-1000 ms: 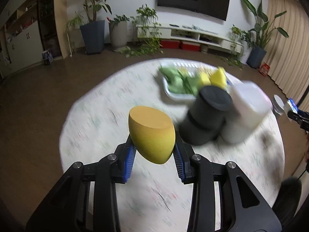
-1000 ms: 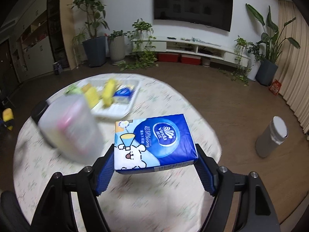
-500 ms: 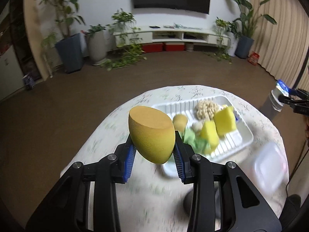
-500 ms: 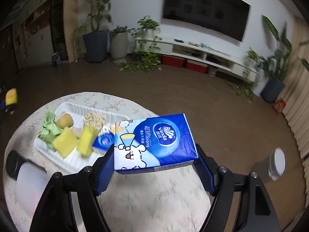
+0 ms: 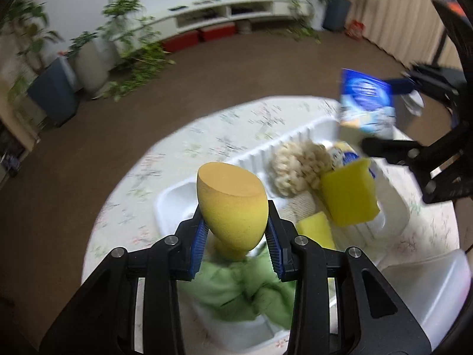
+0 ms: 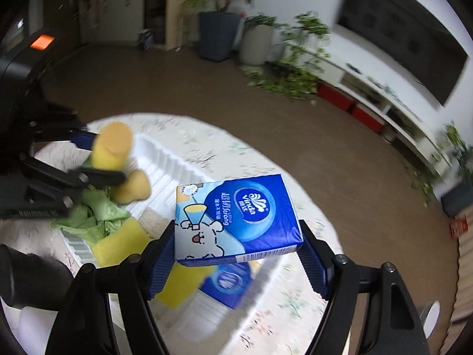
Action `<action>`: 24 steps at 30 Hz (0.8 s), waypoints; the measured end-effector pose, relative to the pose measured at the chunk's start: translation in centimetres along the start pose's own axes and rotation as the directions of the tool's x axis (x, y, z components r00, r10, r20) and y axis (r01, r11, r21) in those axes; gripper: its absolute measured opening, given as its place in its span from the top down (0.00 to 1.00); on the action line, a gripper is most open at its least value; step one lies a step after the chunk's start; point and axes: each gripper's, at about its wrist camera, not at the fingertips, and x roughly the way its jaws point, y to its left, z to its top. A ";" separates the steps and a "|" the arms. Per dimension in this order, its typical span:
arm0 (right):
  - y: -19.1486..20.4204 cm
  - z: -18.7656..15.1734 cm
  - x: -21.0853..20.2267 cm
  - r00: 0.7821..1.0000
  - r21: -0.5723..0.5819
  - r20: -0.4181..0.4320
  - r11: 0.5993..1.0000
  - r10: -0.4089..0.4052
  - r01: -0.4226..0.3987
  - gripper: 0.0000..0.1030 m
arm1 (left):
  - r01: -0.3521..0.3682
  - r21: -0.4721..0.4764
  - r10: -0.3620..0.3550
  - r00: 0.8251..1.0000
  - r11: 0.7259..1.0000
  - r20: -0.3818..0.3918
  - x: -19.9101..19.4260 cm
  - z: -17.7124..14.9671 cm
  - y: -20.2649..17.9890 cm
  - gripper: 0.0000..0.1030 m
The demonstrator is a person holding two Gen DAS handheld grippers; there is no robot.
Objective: Organize soft objects
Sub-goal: 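Lower and open both tools to drop the tissue pack and sponge into the tray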
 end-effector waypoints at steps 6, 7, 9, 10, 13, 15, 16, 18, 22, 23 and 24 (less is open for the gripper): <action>2.3 0.2 3.2 0.999 -0.083 -0.047 0.996 0.028 -0.031 0.25 | 0.028 0.053 -0.024 0.998 0.998 -0.061 3.1 -0.4 -1.6 0.65; 2.6 0.2 3.5 0.998 -0.089 -0.054 0.995 0.033 -0.037 0.25 | 0.036 0.054 -0.033 0.998 0.998 -0.063 3.3 -0.4 -1.8 0.65; 3.2 -0.2 4.1 0.997 -0.110 -0.070 0.993 0.025 -0.033 0.25 | 0.035 0.071 -0.031 0.998 0.997 -0.061 3.5 -0.4 -2.2 0.65; 3.2 -0.4 4.5 0.997 -0.104 -0.077 0.994 0.030 -0.038 0.25 | 0.035 0.067 -0.031 0.998 0.997 -0.063 3.5 -0.4 -2.2 0.64; 3.0 -0.7 4.9 0.996 -0.114 -0.086 0.993 0.020 -0.029 0.24 | 0.031 0.055 -0.028 0.998 0.998 -0.055 3.2 -0.5 -2.0 0.64; 2.9 -0.8 4.9 0.996 -0.100 -0.087 0.994 0.031 -0.039 0.24 | 0.032 0.047 -0.029 0.998 0.998 -0.052 3.3 -0.6 -1.7 0.53; 2.9 -0.8 4.8 0.996 -0.095 -0.086 0.995 0.035 -0.043 0.24 | 0.033 0.039 -0.031 0.998 0.999 -0.047 3.3 -0.7 -1.7 0.47; 3.0 -0.8 4.7 0.996 -0.096 -0.085 0.995 0.034 -0.042 0.23 | 0.040 0.030 -0.039 0.998 0.999 -0.042 3.2 -1.0 -1.6 0.31; 3.3 -0.8 4.2 0.997 -0.110 -0.077 0.993 0.024 -0.032 0.14 | 0.025 0.016 -0.024 0.999 1.000 -0.021 2.4 -0.9 -1.4 0.22; 3.3 -0.8 4.0 0.997 -0.108 -0.069 0.994 0.022 -0.029 0.08 | 0.026 0.008 -0.026 1.000 1.000 -0.009 2.0 -1.0 -1.2 0.21; 3.2 -0.8 3.7 0.998 -0.105 -0.062 0.994 0.020 -0.026 0.01 | 0.023 -0.004 -0.023 1.000 1.000 0.006 1.5 -0.9 -1.0 0.19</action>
